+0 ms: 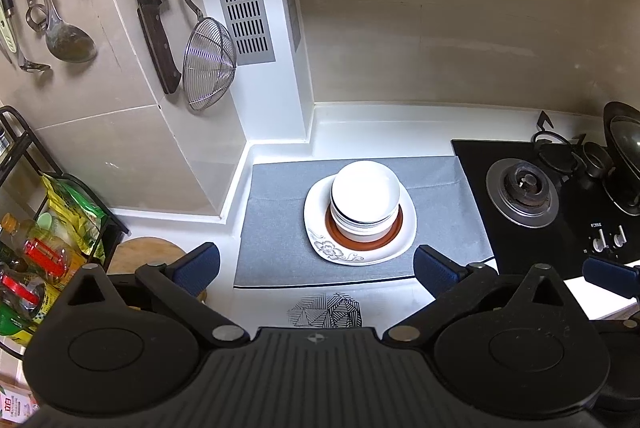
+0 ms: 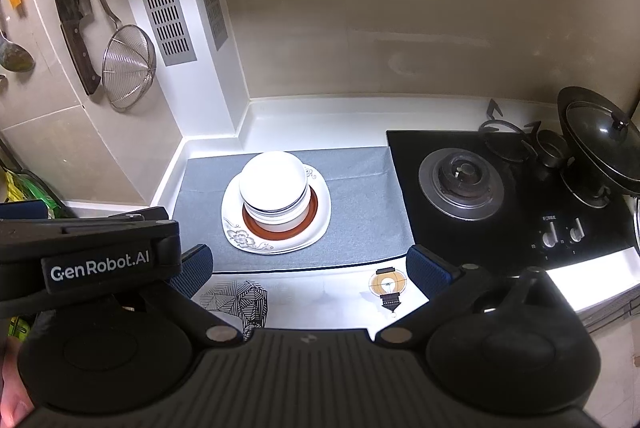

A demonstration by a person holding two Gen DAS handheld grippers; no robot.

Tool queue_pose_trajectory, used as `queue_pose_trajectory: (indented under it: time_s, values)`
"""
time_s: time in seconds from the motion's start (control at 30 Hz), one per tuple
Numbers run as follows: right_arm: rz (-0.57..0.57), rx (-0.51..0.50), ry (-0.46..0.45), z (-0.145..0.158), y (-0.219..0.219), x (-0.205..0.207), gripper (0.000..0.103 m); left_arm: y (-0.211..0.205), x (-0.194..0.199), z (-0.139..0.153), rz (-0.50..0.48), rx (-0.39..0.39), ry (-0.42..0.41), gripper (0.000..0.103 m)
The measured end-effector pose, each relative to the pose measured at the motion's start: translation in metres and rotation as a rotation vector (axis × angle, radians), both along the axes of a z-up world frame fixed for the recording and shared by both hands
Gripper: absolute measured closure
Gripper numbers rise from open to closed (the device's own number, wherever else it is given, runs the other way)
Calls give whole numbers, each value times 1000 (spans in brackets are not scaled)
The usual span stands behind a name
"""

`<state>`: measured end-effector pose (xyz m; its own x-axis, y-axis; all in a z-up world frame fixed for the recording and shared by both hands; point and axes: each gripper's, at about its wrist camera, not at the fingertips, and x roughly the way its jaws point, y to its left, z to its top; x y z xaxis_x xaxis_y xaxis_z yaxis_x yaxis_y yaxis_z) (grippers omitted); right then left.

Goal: Organize plates and bowls

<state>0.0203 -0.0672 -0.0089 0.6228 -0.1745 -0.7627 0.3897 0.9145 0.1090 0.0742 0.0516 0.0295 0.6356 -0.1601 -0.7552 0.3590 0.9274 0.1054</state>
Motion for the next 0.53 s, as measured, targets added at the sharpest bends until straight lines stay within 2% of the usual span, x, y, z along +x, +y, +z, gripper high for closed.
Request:
queue_pose_trajectory:
  time_s: [0.53]
  values:
    - [0, -23, 4, 1, 11, 6, 0, 7, 5, -3, 1, -14, 5, 0]
